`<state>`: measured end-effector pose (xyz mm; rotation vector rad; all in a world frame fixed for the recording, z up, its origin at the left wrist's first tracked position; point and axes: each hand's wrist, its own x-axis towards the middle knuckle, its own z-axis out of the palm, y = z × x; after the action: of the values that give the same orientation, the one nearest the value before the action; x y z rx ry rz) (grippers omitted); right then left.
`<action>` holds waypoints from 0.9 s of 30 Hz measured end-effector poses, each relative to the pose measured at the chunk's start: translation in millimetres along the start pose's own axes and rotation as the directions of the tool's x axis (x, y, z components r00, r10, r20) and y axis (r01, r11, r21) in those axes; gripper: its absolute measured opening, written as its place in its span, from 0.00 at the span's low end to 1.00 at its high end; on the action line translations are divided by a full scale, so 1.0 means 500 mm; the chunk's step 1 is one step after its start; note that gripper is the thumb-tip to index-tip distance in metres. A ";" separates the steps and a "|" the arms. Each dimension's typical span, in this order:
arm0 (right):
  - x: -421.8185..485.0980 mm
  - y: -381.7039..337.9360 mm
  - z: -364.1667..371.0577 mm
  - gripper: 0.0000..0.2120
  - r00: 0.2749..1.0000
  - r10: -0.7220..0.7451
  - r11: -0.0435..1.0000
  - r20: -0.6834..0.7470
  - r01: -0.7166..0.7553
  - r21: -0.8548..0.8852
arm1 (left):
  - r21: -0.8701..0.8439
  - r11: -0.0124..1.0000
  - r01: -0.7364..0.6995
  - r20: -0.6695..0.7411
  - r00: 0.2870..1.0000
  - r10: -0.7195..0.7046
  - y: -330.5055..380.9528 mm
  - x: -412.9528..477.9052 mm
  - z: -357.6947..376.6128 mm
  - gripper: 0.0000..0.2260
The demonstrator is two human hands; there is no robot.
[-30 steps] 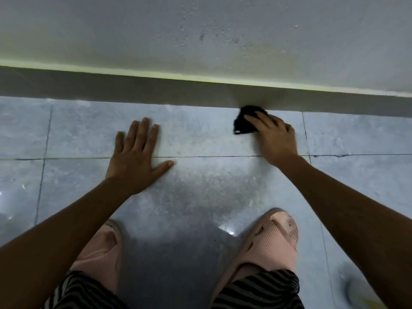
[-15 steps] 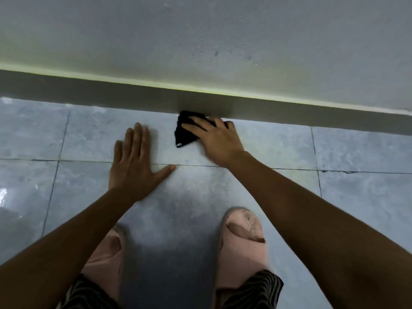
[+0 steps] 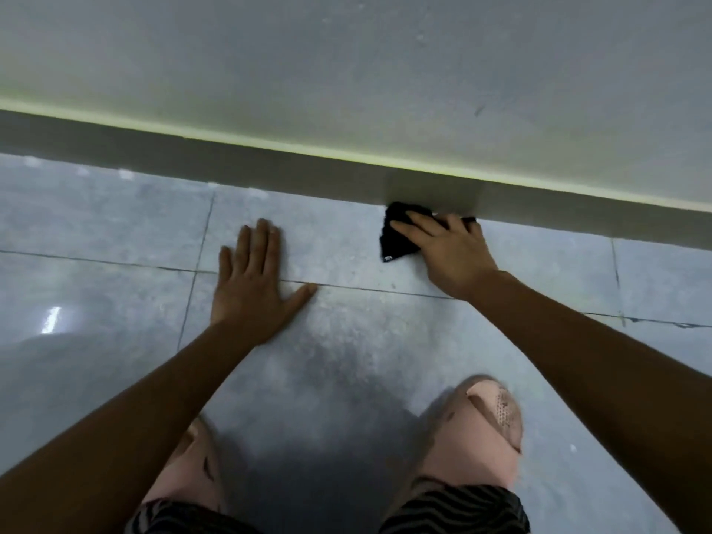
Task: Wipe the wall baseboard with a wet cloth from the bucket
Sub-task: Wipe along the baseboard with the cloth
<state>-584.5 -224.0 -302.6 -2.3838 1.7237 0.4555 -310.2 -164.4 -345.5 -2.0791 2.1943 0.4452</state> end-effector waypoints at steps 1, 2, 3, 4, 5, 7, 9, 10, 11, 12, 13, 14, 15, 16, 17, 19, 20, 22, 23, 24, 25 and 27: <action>0.020 -0.038 -0.006 0.36 0.999 -0.042 0.999 -0.007 0.042 0.003 | 0.007 1.000 -0.007 0.017 1.000 0.006 -0.003 0.001 0.000 0.46; 0.036 -0.077 -0.012 0.35 0.997 -0.072 0.997 -0.011 0.072 0.012 | 0.008 1.000 -0.013 0.029 0.999 0.013 -0.002 0.002 -0.001 0.46; 0.049 -0.111 -0.015 0.35 0.996 -0.087 0.996 -0.030 0.087 0.018 | 0.007 1.000 -0.015 0.021 1.000 0.015 -0.003 0.002 0.001 0.45; 0.059 -0.133 -0.014 0.35 0.994 -0.095 0.995 -0.050 0.096 0.022 | 0.002 1.000 -0.014 0.001 1.000 0.014 -0.003 0.002 0.001 0.45; 0.065 -0.138 -0.011 0.35 0.992 -0.103 0.994 -0.066 0.104 0.017 | -0.004 1.000 -0.004 -0.021 1.000 0.004 -0.007 0.001 0.003 0.44; 0.053 -0.110 0.005 0.32 0.986 -0.126 0.992 -0.109 0.124 -0.024 | -0.024 0.998 0.055 -0.050 0.997 -0.056 -0.025 -0.005 0.005 0.44; 0.024 -0.054 0.026 0.28 0.977 -0.119 0.991 -0.175 0.106 -0.080 | -0.045 0.993 0.112 -0.067 0.991 -0.115 -0.054 -0.016 0.005 0.42; 0.009 -0.022 0.032 0.27 0.977 -0.094 0.992 -0.194 0.075 -0.102 | -0.047 0.991 0.121 -0.063 0.990 -0.124 -0.066 -0.019 0.004 0.42; -0.006 0.006 0.034 0.26 0.980 -0.069 0.992 -0.189 0.047 -0.120 | -0.042 0.993 0.113 -0.056 0.992 -0.116 -0.073 -0.019 0.004 0.41; -0.016 0.018 0.037 0.26 0.982 -0.066 0.989 -0.174 0.042 -0.139 | -0.037 0.994 0.107 -0.045 0.993 -0.109 -0.082 -0.021 0.004 0.41; -0.020 0.019 0.039 0.26 0.984 -0.067 0.988 -0.164 0.043 -0.149 | -0.035 0.994 0.105 -0.036 0.994 -0.106 -0.087 -0.022 0.004 0.41; -0.018 0.013 0.039 0.25 0.985 -0.060 0.990 -0.160 0.038 -0.139 | -0.032 0.994 0.106 -0.031 0.994 -0.107 -0.085 -0.022 0.005 0.42; -0.011 -0.003 0.034 0.25 0.986 -0.054 0.993 -0.160 0.036 -0.111 | -0.029 0.993 0.112 -0.028 0.993 -0.113 -0.085 -0.023 0.008 0.42; 0.001 -0.026 0.028 0.26 0.985 -0.059 0.995 -0.161 0.046 -0.086 | -0.027 0.993 0.116 -0.027 0.993 -0.117 -0.083 -0.023 0.008 0.42; 0.016 -0.055 0.019 0.27 0.983 -0.081 0.995 -0.164 0.070 -0.074 | -0.029 0.992 0.121 -0.025 0.992 -0.122 -0.083 -0.024 0.009 0.42; 0.053 -0.122 -0.002 0.29 0.978 -0.146 0.988 -0.150 0.136 -0.073 | -0.030 0.992 0.126 -0.021 0.992 -0.126 -0.083 -0.024 0.007 0.42; 0.073 -0.159 -0.012 0.31 0.974 -0.178 0.983 -0.138 0.169 -0.076 | -0.024 0.991 0.128 -0.021 0.991 -0.129 -0.083 -0.024 0.008 0.42; 0.109 -0.224 -0.026 0.32 0.968 -0.222 0.973 -0.117 0.212 -0.089 | -0.016 0.992 0.129 -0.037 0.991 -0.129 -0.083 -0.025 0.010 0.42; 0.120 -0.245 -0.031 0.33 0.964 -0.238 0.969 -0.115 0.228 -0.098 | -0.015 0.992 0.124 -0.049 0.991 -0.125 -0.085 -0.026 0.011 0.42; 0.125 -0.252 -0.031 0.33 0.961 -0.251 0.965 -0.117 0.238 -0.112 | -0.011 0.993 0.116 -0.059 0.991 -0.116 -0.088 -0.026 0.010 0.42; 0.125 -0.244 -0.028 0.32 0.957 -0.265 0.959 -0.122 0.248 -0.135 | -0.009 0.994 0.113 -0.067 0.991 -0.113 -0.095 -0.024 0.009 0.42; 0.112 -0.201 -0.017 0.30 0.946 -0.282 0.951 -0.159 0.254 -0.177 | -0.037 0.989 0.143 -0.086 0.986 -0.146 -0.120 -0.019 0.002 0.42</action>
<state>-472.1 -244.5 -318.0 -2.7992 1.4392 0.3493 -250.5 -157.0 -352.8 -2.2967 2.0751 0.3828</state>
